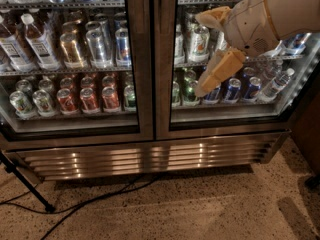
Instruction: Open left fridge door
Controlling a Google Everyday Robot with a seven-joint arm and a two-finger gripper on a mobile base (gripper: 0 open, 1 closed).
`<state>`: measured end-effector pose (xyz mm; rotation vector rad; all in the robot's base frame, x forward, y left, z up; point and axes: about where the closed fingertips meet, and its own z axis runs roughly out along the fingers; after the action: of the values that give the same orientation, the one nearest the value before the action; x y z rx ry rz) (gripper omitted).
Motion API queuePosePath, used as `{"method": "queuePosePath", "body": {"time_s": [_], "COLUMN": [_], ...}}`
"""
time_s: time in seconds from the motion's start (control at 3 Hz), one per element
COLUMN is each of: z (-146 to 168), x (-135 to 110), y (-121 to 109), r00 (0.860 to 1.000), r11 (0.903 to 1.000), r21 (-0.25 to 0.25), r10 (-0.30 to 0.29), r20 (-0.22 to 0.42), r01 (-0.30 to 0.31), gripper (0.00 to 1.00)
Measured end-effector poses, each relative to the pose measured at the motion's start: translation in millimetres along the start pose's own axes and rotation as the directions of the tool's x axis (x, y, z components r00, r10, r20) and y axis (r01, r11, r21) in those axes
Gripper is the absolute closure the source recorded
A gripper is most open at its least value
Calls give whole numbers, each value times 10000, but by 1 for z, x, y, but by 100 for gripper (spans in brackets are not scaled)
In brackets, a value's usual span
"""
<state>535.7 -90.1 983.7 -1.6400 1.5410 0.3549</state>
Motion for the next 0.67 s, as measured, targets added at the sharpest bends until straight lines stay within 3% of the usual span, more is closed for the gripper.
{"method": "queuePosePath", "body": {"time_s": [0.67], "z": [39], "x": [-43], "y": [-16], "r00": [9921], "r11": [9954], "r21": [-248], "r10": [-906], "r20": [865], "r01": [930], "gripper": [5]}}
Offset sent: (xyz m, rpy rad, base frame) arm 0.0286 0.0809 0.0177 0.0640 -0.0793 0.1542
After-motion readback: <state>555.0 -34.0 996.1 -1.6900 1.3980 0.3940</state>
